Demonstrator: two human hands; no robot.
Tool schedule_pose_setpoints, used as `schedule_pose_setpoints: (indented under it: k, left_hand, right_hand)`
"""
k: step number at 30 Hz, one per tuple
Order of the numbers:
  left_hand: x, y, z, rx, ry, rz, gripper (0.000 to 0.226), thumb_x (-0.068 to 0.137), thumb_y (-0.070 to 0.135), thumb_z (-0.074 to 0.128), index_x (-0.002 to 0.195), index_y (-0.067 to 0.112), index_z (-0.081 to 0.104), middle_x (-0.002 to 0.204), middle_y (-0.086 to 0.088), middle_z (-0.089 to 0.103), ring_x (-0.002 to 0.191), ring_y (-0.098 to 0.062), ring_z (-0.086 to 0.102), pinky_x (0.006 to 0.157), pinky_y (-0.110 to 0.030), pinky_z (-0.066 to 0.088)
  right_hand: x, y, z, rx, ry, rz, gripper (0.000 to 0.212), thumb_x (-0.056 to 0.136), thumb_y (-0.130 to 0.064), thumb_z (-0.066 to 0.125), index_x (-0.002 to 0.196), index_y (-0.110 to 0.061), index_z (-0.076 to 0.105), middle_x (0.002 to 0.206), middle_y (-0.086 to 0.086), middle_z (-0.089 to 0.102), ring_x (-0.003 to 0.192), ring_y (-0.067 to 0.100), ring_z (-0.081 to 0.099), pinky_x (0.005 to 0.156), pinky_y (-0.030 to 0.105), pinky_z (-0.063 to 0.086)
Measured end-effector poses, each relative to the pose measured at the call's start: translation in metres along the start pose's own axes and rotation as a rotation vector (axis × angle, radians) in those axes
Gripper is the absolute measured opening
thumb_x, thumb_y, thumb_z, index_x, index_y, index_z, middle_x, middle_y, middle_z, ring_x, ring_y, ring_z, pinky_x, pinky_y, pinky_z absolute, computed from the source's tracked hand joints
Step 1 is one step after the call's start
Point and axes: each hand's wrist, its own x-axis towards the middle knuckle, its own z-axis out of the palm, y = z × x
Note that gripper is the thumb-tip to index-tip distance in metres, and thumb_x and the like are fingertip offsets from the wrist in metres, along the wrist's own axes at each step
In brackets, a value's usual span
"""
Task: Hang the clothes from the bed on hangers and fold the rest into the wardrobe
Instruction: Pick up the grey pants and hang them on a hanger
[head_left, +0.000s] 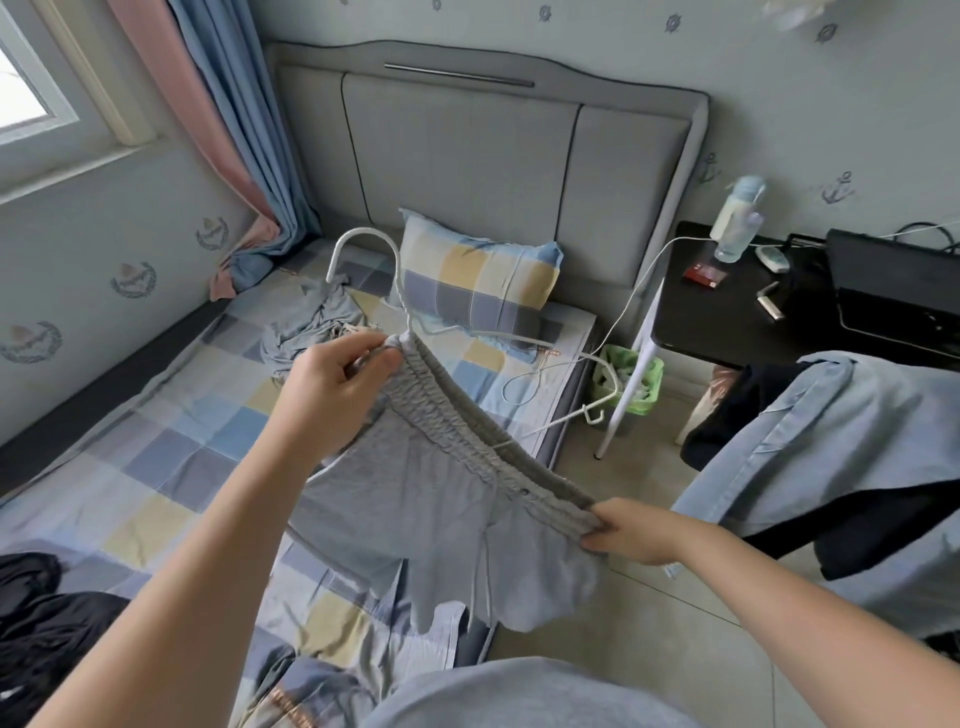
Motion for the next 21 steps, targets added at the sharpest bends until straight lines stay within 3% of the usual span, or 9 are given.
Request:
schedule_pose_setpoints:
  k: [3, 5, 8, 10, 13, 15, 18, 21]
  left_hand:
    - [-0.004, -0.011, 0.002, 0.037, -0.101, 0.008, 0.016, 0.1, 0.027, 0.059, 0.088, 0.033, 0.068, 0.056, 0.006, 0.051, 0.047, -0.007, 0.039, 0.05, -0.023, 0.032]
    - [-0.006, -0.017, 0.004, 0.115, -0.143, 0.012, 0.013, 0.1, 0.027, 0.059, 0.094, 0.029, 0.071, 0.063, 0.005, 0.059, 0.053, -0.011, 0.047, 0.054, -0.028, 0.037]
    - [-0.01, -0.019, 0.008, 0.205, -0.195, 0.006, 0.016, 0.1, 0.029, 0.059, 0.106, 0.024, 0.074, 0.066, 0.021, 0.064, 0.061, -0.001, 0.055, 0.057, -0.025, 0.042]
    - [-0.014, -0.017, 0.016, 0.242, -0.247, 0.007, 0.019, 0.1, 0.03, 0.059, 0.109, 0.021, 0.073, 0.073, 0.019, 0.068, 0.067, -0.001, 0.06, 0.063, -0.028, 0.047]
    - [-0.019, -0.014, 0.031, 0.282, -0.34, 0.01, 0.021, 0.101, 0.031, 0.055, 0.094, 0.019, 0.07, 0.069, 0.006, 0.066, 0.062, -0.006, 0.058, 0.062, -0.032, 0.046]
    - [-0.021, -0.012, 0.044, 0.284, -0.419, 0.001, 0.023, 0.102, 0.031, 0.053, 0.085, 0.022, 0.065, 0.065, 0.011, 0.06, 0.06, -0.005, 0.055, 0.058, -0.032, 0.041]
    - [-0.021, -0.008, 0.065, 0.371, -0.504, -0.025, 0.021, 0.103, 0.033, 0.05, 0.089, 0.029, 0.065, 0.072, 0.016, 0.058, 0.073, -0.014, 0.059, 0.065, -0.029, 0.042]
    - [-0.013, -0.002, 0.073, 0.385, -0.367, -0.064, 0.023, 0.103, 0.03, 0.05, 0.093, 0.021, 0.069, 0.083, 0.002, 0.066, 0.084, -0.027, 0.064, 0.069, -0.033, 0.047]
  right_hand:
    - [-0.004, 0.008, -0.017, -0.055, 0.083, 0.063, 0.02, 0.094, -0.039, 0.056, 0.082, -0.024, 0.057, 0.092, -0.005, 0.062, 0.092, 0.018, 0.058, 0.079, 0.034, 0.042]
    - [-0.009, 0.008, -0.033, -0.047, 0.179, 0.046, 0.017, 0.096, -0.025, 0.055, 0.079, -0.024, 0.058, 0.086, -0.005, 0.062, 0.085, 0.015, 0.058, 0.068, 0.027, 0.041]
    - [-0.018, -0.001, -0.061, -0.05, 0.348, -0.021, 0.019, 0.096, -0.019, 0.058, 0.077, -0.021, 0.06, 0.076, -0.001, 0.062, 0.073, 0.015, 0.057, 0.057, 0.017, 0.033]
    - [-0.024, -0.012, -0.079, -0.015, 0.447, -0.088, 0.017, 0.095, -0.024, 0.063, 0.081, -0.015, 0.065, 0.075, 0.003, 0.065, 0.075, 0.018, 0.06, 0.06, 0.017, 0.033]
    - [-0.035, -0.036, -0.101, -0.026, 0.573, -0.177, 0.014, 0.094, -0.026, 0.067, 0.087, -0.016, 0.073, 0.082, 0.002, 0.071, 0.082, 0.019, 0.064, 0.07, 0.031, 0.044]
    - [-0.044, -0.054, -0.113, -0.069, 0.664, -0.258, 0.013, 0.095, -0.02, 0.065, 0.092, -0.012, 0.075, 0.085, 0.004, 0.072, 0.085, 0.023, 0.066, 0.073, 0.035, 0.047]
    - [-0.068, -0.09, -0.126, -0.042, 0.805, -0.45, 0.012, 0.092, -0.005, 0.068, 0.099, -0.003, 0.077, 0.089, 0.009, 0.071, 0.086, 0.026, 0.066, 0.08, 0.04, 0.05]
    - [-0.105, -0.13, -0.129, 0.119, 0.831, -0.682, 0.009, 0.086, -0.001, 0.074, 0.094, -0.003, 0.077, 0.083, 0.003, 0.069, 0.081, 0.019, 0.066, 0.075, 0.032, 0.05]
